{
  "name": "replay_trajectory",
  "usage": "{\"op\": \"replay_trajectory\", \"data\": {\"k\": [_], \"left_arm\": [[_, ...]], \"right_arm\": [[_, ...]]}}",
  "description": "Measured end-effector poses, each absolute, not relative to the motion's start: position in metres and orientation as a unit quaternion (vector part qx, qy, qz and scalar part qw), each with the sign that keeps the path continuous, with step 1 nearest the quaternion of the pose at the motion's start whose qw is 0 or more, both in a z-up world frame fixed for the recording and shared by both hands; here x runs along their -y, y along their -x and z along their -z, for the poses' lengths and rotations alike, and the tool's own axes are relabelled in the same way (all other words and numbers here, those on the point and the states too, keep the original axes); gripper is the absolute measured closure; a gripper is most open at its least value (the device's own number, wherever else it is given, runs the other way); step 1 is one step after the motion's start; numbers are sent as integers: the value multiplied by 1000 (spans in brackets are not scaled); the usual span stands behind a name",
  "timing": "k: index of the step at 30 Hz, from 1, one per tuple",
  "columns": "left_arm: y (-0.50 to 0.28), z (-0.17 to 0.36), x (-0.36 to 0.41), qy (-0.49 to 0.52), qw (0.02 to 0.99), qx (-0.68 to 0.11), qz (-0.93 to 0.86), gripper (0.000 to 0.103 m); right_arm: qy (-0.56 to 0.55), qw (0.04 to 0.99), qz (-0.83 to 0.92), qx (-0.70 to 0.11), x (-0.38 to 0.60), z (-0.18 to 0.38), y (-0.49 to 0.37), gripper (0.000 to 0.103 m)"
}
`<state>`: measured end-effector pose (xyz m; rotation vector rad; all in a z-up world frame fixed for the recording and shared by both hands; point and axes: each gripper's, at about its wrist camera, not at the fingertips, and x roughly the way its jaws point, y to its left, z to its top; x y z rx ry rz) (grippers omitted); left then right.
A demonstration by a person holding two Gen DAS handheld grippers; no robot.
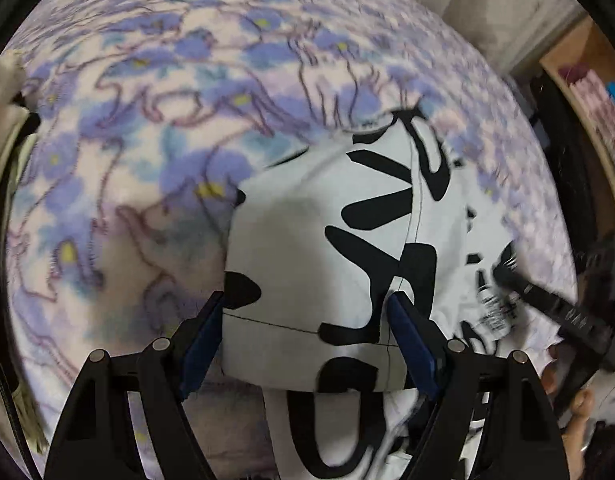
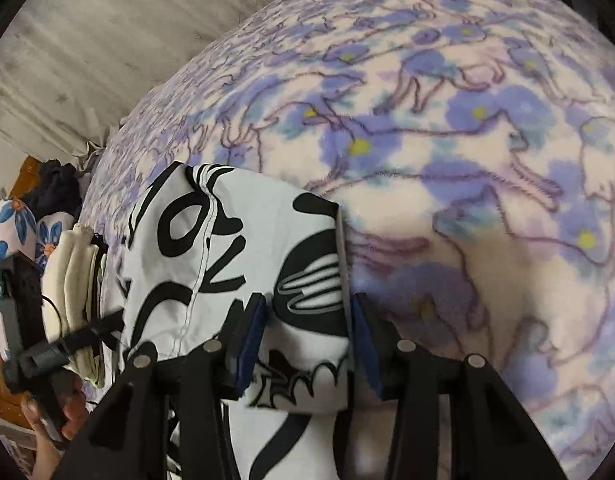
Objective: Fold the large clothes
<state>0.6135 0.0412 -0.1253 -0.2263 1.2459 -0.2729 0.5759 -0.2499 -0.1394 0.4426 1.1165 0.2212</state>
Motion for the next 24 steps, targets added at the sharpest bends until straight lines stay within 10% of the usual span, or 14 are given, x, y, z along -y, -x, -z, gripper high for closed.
{"op": "replay_trajectory", "data": {"k": [3, 6, 10, 24], "left_arm": [[-613, 130, -32, 78, 810, -569, 119, 29], [-612, 127, -24, 61, 824, -552, 112, 63], [-607, 119, -16, 50, 833, -540, 107, 93], [-482, 9, -35, -2, 888, -439, 132, 96]], "right_arm": [[-221, 819, -105, -519, 250, 144, -583, 59], [-228, 818, -102, -518, 249, 145, -590, 59], [-172, 834, -96, -516, 232, 135, -591, 95], [-102, 895, -177, -395, 223, 20, -460, 100]]}}
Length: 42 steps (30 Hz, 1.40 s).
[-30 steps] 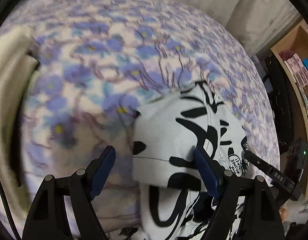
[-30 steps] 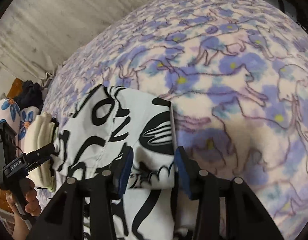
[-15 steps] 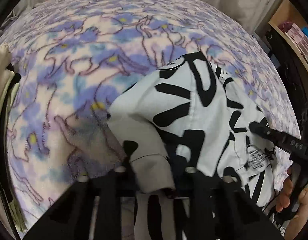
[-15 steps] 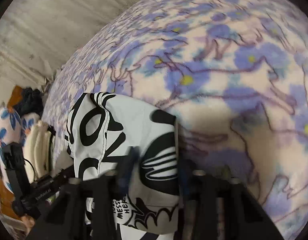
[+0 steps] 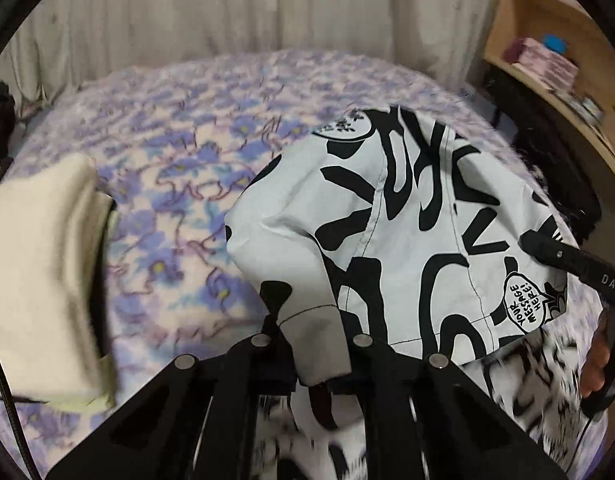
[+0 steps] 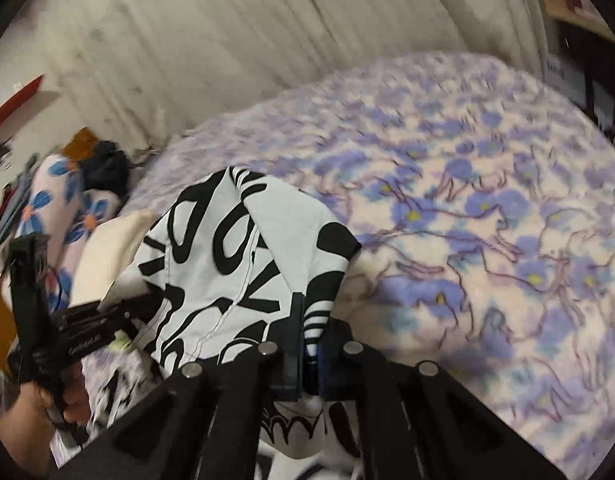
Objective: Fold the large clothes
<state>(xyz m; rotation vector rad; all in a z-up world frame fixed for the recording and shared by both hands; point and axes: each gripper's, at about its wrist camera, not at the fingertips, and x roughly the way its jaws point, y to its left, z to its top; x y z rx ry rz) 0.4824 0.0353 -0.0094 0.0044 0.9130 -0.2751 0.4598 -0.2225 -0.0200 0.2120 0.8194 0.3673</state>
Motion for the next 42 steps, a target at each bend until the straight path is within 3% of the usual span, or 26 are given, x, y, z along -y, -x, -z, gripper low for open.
{"op": "replay_trajectory", "data": {"k": [6, 11, 17, 21, 24, 26, 31, 35, 37, 42], "left_arm": [[-385, -2, -50, -10, 900, -407, 154, 90], [-321, 35, -57, -34, 890, -428, 155, 76], [-275, 60, -69, -32, 873, -465, 142, 73], [-248, 56, -84, -12, 868, -476, 144, 70], [-231, 46, -94, 12, 864, -481, 150, 55], [-222, 38, -99, 40, 860, -484, 160, 43], [-211, 20, -101, 105, 836, -499, 204, 31], [-210, 5, -102, 151, 819, -504, 230, 28], [-212, 1, -102, 170, 812, -505, 238, 23], [-225, -1, -109, 241, 794, -497, 253, 21]], "right_arm": [[9, 916, -191, -353, 207, 5, -362, 97], [98, 907, -161, -377, 194, 41, -305, 90], [119, 899, -129, -400, 197, 60, -259, 78], [82, 892, -141, -422, 208, 60, -235, 78], [36, 882, -161, -441, 213, 58, -221, 77], [-21, 873, -178, -454, 218, 54, -212, 68], [-153, 844, -213, -467, 227, 43, -202, 61], [-222, 823, -225, -472, 231, 36, -201, 38], [-259, 812, -231, -470, 233, 33, -202, 37], [-347, 778, -242, -465, 242, 35, -212, 33]]}}
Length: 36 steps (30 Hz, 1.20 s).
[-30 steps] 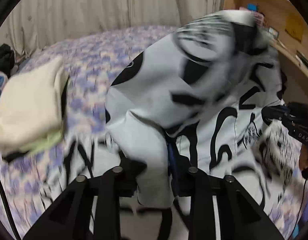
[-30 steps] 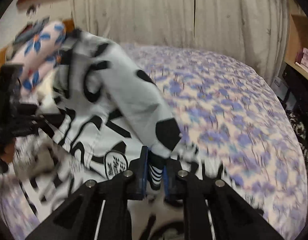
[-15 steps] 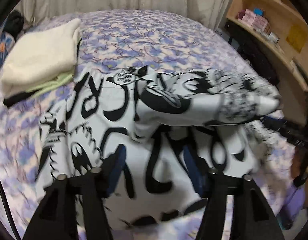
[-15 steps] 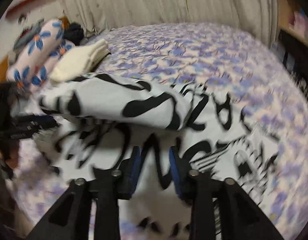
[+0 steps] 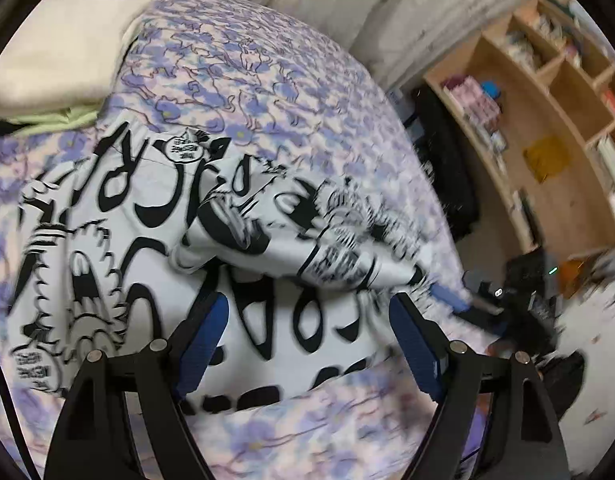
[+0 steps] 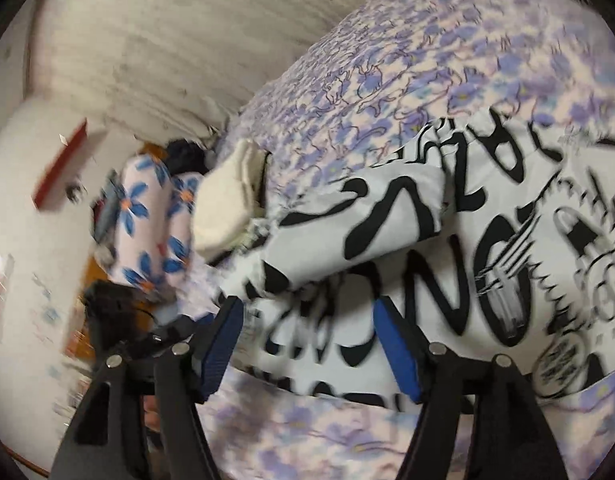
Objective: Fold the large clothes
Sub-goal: 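Roll the folded jacket over toward the hood with both grippers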
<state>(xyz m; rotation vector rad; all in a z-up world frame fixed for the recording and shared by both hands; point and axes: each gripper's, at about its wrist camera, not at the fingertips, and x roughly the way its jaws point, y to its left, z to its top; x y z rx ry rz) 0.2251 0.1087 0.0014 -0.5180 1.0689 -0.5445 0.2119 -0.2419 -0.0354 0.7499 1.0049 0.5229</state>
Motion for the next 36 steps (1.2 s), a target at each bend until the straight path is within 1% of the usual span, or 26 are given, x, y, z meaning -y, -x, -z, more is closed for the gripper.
{"op": "replay_trajectory", "data": {"k": [7, 12, 15, 16, 17, 18, 19, 20, 21, 22, 23, 25, 26, 28, 30, 35, 36], "left_arm": [[-271, 37, -116, 324, 746, -530, 240, 21], [-305, 70, -112, 310, 739, -560, 212, 22], [-321, 85, -109, 305, 736, -570, 199, 24], [-325, 88, -108, 303, 740, -569, 194, 32], [-330, 89, -106, 294, 747, -565, 187, 48], [-334, 89, -103, 285, 754, -563, 181, 57], [-338, 86, -100, 269, 766, -557, 174, 72], [-341, 84, -98, 259, 776, -548, 175, 75], [-343, 78, -96, 248, 789, -534, 174, 76], [-344, 72, -95, 239, 803, -518, 172, 80], [-343, 62, -93, 229, 823, -490, 173, 83], [-337, 48, -93, 221, 848, -447, 179, 84], [-334, 45, -93, 220, 855, -432, 182, 85], [-330, 48, -94, 222, 855, -430, 186, 85], [-325, 63, -99, 231, 839, -453, 192, 85], [-308, 110, -105, 220, 790, -539, 190, 88], [-304, 117, -106, 225, 779, -553, 190, 87]], "right_arm": [[-423, 727, -230, -489, 240, 70, -246, 32], [-444, 720, -208, -491, 235, 95, -273, 32], [-449, 719, -199, -491, 232, 108, -289, 32], [-443, 725, -199, -489, 232, 108, -292, 32], [-424, 739, -195, -485, 229, 106, -297, 33], [-399, 758, -193, -478, 226, 101, -301, 36], [-374, 774, -194, -473, 221, 96, -306, 51], [-343, 791, -198, -466, 216, 87, -311, 68], [-329, 800, -203, -460, 213, 82, -315, 76], [-311, 814, -206, -446, 210, 73, -317, 84], [-291, 831, -213, -423, 207, 61, -318, 87], [-265, 856, -225, -384, 205, 44, -313, 87], [-261, 862, -229, -369, 207, 39, -310, 87], [-283, 856, -237, -363, 217, 42, -304, 87], [-294, 847, -232, -376, 226, 54, -296, 87], [-287, 807, -199, -476, 237, 116, -264, 87], [-290, 801, -201, -483, 238, 122, -259, 87]]}}
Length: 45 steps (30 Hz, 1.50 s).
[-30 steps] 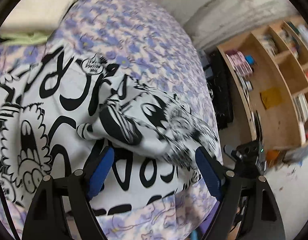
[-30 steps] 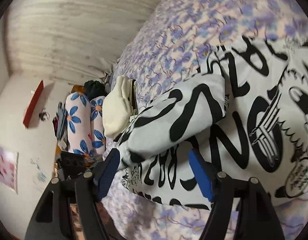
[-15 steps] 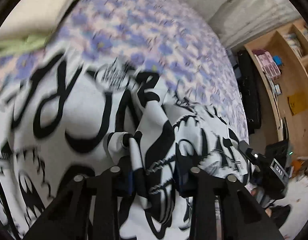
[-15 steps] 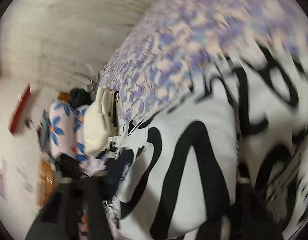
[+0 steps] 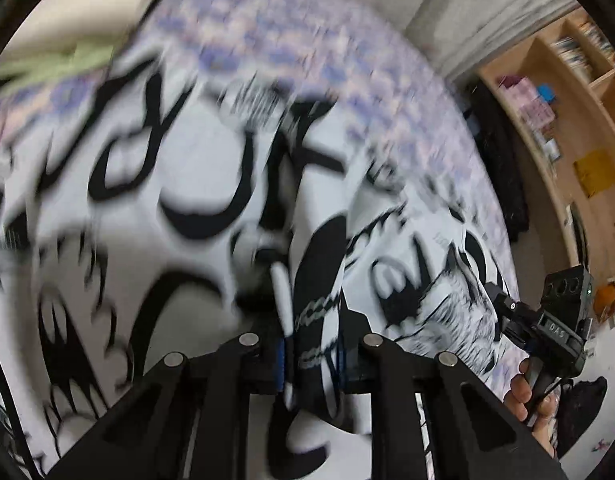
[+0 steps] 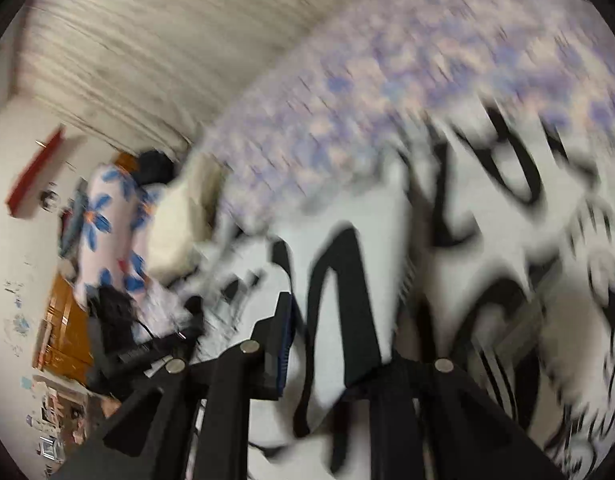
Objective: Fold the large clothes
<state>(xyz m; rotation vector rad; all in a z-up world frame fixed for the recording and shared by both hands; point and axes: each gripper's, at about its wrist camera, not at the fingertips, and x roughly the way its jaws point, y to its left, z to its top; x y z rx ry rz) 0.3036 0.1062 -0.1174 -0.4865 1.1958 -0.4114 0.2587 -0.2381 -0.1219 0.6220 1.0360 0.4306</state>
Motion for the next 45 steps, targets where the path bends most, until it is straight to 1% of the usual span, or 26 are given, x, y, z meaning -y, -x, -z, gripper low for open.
{"op": "replay_trajectory", "data": {"k": [1, 3, 4, 5, 7, 8, 9, 10, 11, 12, 13, 16, 20, 25, 28, 30, 33, 35, 37, 38, 41, 45], "left_arm": [[-300, 121, -108, 236, 772, -557, 194, 87], [-293, 123, -110, 254, 767, -556, 196, 79], [-291, 124, -110, 265, 765, -553, 197, 70], [-289, 124, -110, 273, 763, -551, 200, 58], [-286, 123, -106, 286, 765, -541, 203, 46], [-285, 122, -103, 285, 768, -538, 198, 45], [-284, 121, -100, 284, 769, -537, 197, 46], [-279, 122, -97, 285, 769, -536, 200, 48], [-277, 121, -93, 286, 768, -536, 202, 73], [-273, 119, -89, 276, 772, -537, 200, 91], [-269, 117, -84, 250, 782, -542, 182, 97], [-256, 118, -78, 221, 792, -546, 161, 98], [-242, 129, -79, 215, 788, -559, 143, 99], [-230, 125, -72, 184, 803, -548, 142, 98], [-230, 127, -67, 179, 809, -543, 137, 96], [-226, 123, -62, 162, 819, -535, 130, 95], [-215, 112, -54, 122, 835, -525, 113, 81], [-210, 102, -49, 96, 847, -514, 98, 60], [-204, 92, -47, 79, 860, -498, 76, 47], [-200, 86, -46, 71, 869, -486, 64, 44], [-190, 71, -48, 56, 882, -466, 36, 44], [-178, 45, -55, 69, 905, -417, 50, 44]], "right_arm": [[-301, 793, -206, -487, 240, 128, -251, 86], [-326, 779, -217, -490, 243, 133, -241, 84], [-346, 769, -224, -489, 244, 135, -238, 84], [-356, 765, -225, -486, 244, 136, -236, 83], [-364, 765, -226, -480, 243, 137, -234, 77], [-365, 765, -227, -480, 241, 138, -234, 76], [-368, 763, -229, -479, 239, 139, -234, 75], [-366, 767, -230, -475, 237, 137, -232, 74], [-353, 774, -228, -473, 233, 133, -230, 76], [-343, 780, -227, -471, 231, 130, -228, 81], [-325, 792, -222, -467, 228, 123, -223, 102], [-283, 811, -194, -473, 221, 118, -209, 102], [-290, 795, -173, -504, 223, 145, -198, 103], [-267, 811, -161, -496, 218, 138, -186, 103], [-239, 820, -149, -499, 213, 138, -189, 103], [-223, 826, -142, -498, 206, 132, -188, 100], [-196, 835, -121, -499, 200, 121, -183, 90], [-173, 843, -101, -499, 199, 112, -176, 75], [-151, 848, -82, -501, 198, 106, -170, 67], [-138, 850, -70, -503, 197, 102, -167, 66], [-125, 862, -54, -489, 198, 92, -157, 65], [-77, 892, -55, -441, 183, 69, -146, 65]]}}
